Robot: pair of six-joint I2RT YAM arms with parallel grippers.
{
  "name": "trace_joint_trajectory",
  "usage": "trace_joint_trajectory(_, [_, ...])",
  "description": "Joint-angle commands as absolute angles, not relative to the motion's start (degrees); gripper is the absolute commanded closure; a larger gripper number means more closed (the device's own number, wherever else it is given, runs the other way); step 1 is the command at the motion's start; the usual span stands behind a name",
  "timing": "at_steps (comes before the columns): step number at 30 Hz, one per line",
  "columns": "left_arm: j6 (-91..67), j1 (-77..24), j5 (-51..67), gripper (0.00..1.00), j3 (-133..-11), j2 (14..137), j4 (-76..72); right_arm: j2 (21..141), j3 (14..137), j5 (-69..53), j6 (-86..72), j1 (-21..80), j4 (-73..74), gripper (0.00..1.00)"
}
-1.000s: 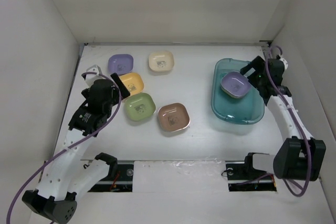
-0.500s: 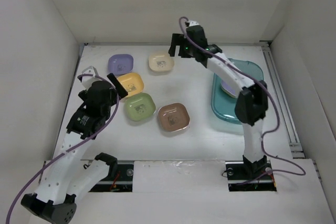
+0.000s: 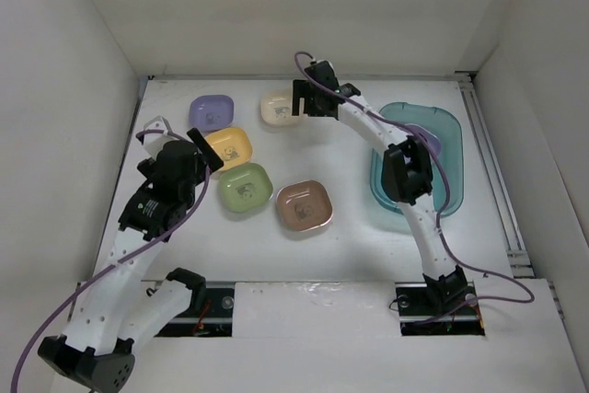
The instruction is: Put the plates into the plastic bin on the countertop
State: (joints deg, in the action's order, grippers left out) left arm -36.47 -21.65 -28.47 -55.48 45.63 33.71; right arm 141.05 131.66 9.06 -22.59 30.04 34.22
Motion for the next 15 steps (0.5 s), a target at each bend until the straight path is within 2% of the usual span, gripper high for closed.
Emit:
trace_joint_trajectory(1, [-35.95,-21.53,-27.86,0.00,-56.25,46.32,32.87,140.80,131.86,6.80,-24.69,28.49,32.36,0.09])
trace_joint_trajectory(4, [-35.42,-21.53,-27.86,0.00,-56.25,45.71,32.87,139.31,127.71,6.06,-28.38,27.95,28.21,0.12])
trace_joint_trajectory(9, [-34.89,-21.53,-26.81,0.00,-56.25,45.70,32.34,142.90,136.37,15.02,-30.59,28.56,33.38,0.14])
trace_joint_trajectory(12, [-34.89,-21.53,-26.20,0.00,-56.25,45.70,32.34,147.38,143.14,15.73,-30.59,28.56,37.87,0.17])
trace_joint_trajectory(15, [-34.37,-21.53,-25.67,0.00,-56.25,45.18,31.82,149.77,144.76,14.42,-31.11,28.56,39.02,0.19])
